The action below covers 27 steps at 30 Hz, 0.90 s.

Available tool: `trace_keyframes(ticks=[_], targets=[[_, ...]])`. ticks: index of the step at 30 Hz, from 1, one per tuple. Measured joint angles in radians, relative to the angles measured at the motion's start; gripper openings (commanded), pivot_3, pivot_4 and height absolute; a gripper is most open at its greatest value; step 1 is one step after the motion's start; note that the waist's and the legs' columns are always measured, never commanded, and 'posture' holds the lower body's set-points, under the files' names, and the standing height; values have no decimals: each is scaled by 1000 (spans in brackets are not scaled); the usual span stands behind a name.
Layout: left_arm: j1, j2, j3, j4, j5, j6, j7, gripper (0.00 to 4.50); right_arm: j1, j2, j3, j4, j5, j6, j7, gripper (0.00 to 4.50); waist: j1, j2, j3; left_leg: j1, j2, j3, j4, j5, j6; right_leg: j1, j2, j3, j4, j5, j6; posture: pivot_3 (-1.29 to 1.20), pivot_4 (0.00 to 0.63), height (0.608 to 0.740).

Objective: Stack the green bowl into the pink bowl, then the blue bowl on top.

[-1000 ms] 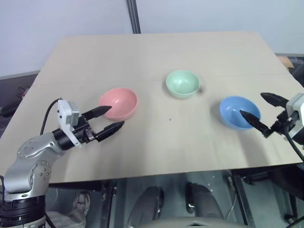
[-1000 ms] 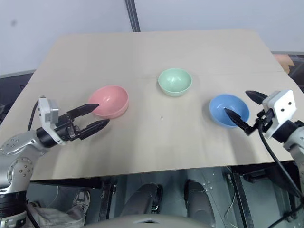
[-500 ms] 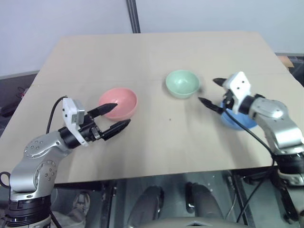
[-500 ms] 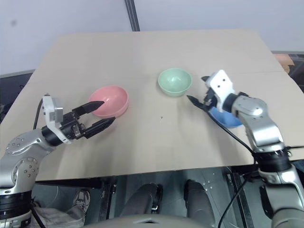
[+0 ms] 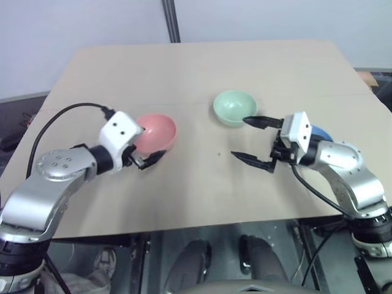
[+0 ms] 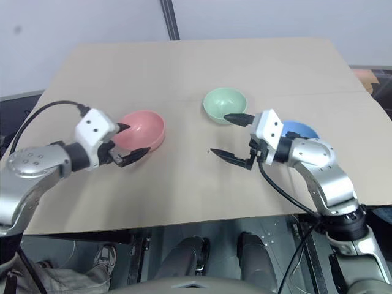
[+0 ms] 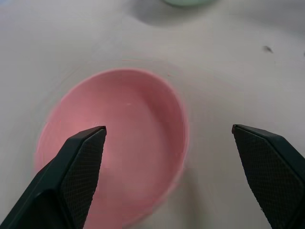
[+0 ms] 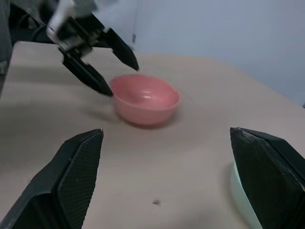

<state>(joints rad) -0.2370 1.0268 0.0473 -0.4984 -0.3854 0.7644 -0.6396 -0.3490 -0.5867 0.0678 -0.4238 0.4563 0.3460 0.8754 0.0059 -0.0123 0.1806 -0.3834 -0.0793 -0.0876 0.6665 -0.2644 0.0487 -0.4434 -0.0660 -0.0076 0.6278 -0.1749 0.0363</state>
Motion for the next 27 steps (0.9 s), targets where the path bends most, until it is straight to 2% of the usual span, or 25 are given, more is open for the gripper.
trace_keyframes(ticks=[7, 12, 15, 17, 18, 19, 21, 23, 24, 27], targets=[[-88, 49, -199, 41, 168, -13, -50, 4500, 134, -43, -112, -132, 87, 94, -60, 4451, 5, 0, 0, -1, 3, 1, 0, 0, -1, 0, 2, 0, 0, 0, 0, 0, 150, 740], [-168, 29, -259, 125, 263, -11, -52, 4500, 218, -87, -186, -190, 103, 121, -89, 4451, 9, -1, 0, -1, 3, 0, 1, -1, 0, 0, 2, -1, -1, 0, 0, 0, 150, 740], [-200, 11, -288, 164, 316, -9, -49, 3680, 266, -119, -234, -212, 106, 127, -97, 4500, 9, -1, 0, -1, 3, 1, 1, -1, 0, 0, 1, -1, -1, 0, 0, 0, 150, 740], [-207, -18, -301, 190, 341, -13, -52, 2651, 288, -128, -259, -221, 107, 129, -101, 4500, 8, -1, 0, -1, 3, 1, 1, -1, 0, 0, 2, -1, -1, 0, 0, 0, 150, 740], [-210, -23, -305, 194, 345, -15, -53, 2526, 292, -129, -264, -224, 107, 129, -101, 4500, 7, -1, 0, -1, 3, 1, 1, 0, 0, 0, 2, -1, -1, 0, 0, 0, 150, 740], [-218, -43, -311, 204, 352, -25, -61, 1903, 297, -134, -275, -233, 112, 131, -108, 4500, 7, -1, 0, -1, 3, 1, 1, 0, 0, 0, 2, 0, -1, 0, 0, 0, 150, 740], [-221, -56, -316, 205, 354, -34, -74, 1195, 301, -137, -281, -237, 113, 131, -113, 4500, 8, -1, 0, -1, 3, 0, 1, 0, 0, 0, 2, 0, -1, 0, 0, 0, 150, 740], [-222, -66, -322, 205, 353, -45, -99, 275, 311, -140, -282, -242, 113, 132, -120, 4500, 8, -1, 0, -1, 3, 0, 1, 0, 0, 0, 1, 0, -1, 0, 0, 0, 150, 740], [-221, -73, -323, 207, 353, -46, -107, 129, 314, -141, -283, -245, 114, 134, -122, 4500, 8, -1, 0, -1, 3, 1, 1, 0, 0, 0, 1, 0, -1, 0, 0, 0, 150, 740], [-223, -87, -325, 211, 352, -96, -143, 129, 328, -148, -294, -256, 116, 146, -139, 4500, 9, -1, 0, -2, 3, 0, 2, 0, -1, 0, 1, 1, -1, 0, 0, 0, 150, 740]])
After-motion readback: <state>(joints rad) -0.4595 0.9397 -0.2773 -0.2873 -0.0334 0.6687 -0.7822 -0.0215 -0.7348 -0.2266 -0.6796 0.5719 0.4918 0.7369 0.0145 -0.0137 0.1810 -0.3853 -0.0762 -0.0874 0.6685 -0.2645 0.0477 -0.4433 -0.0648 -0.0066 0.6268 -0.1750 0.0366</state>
